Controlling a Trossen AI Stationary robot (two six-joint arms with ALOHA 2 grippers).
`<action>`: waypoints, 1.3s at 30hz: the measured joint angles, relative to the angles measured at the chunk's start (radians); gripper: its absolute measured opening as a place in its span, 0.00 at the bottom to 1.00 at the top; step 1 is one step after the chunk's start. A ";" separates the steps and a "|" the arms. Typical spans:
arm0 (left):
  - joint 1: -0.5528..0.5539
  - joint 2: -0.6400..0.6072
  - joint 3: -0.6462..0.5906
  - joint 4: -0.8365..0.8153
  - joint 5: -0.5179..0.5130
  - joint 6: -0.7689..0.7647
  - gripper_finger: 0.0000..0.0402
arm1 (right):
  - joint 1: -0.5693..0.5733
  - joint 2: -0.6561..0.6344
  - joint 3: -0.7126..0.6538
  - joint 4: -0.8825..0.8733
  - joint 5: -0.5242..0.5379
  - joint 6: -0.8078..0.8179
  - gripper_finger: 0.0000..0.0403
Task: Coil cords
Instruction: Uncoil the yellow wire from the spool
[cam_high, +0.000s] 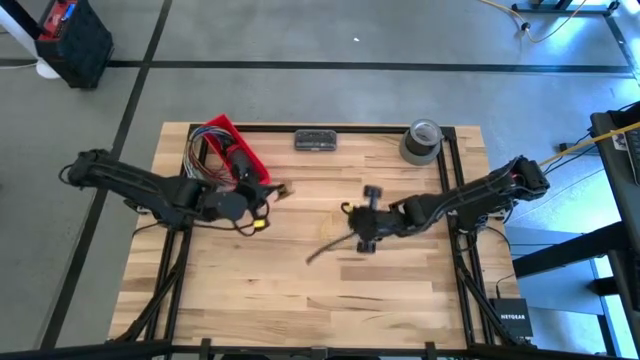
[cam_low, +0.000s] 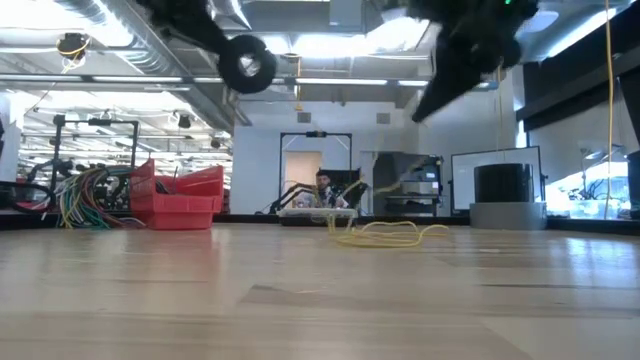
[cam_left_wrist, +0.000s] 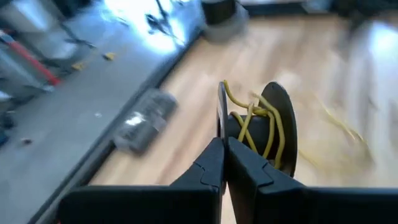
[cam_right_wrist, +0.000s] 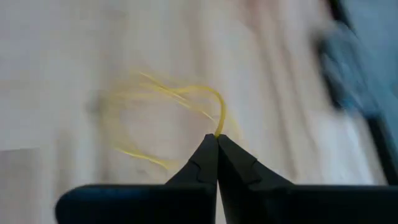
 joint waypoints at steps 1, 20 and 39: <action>-0.012 -0.005 0.000 -0.040 0.026 -0.019 0.01 | -0.012 0.000 0.000 -0.049 0.039 0.063 0.01; -0.036 -0.006 0.000 -0.159 0.164 -0.072 0.01 | -0.091 0.086 0.000 0.123 -0.082 0.007 0.37; -0.037 -0.004 0.000 -0.086 0.226 -0.028 0.01 | -0.092 0.368 -0.001 0.951 0.056 -0.491 0.31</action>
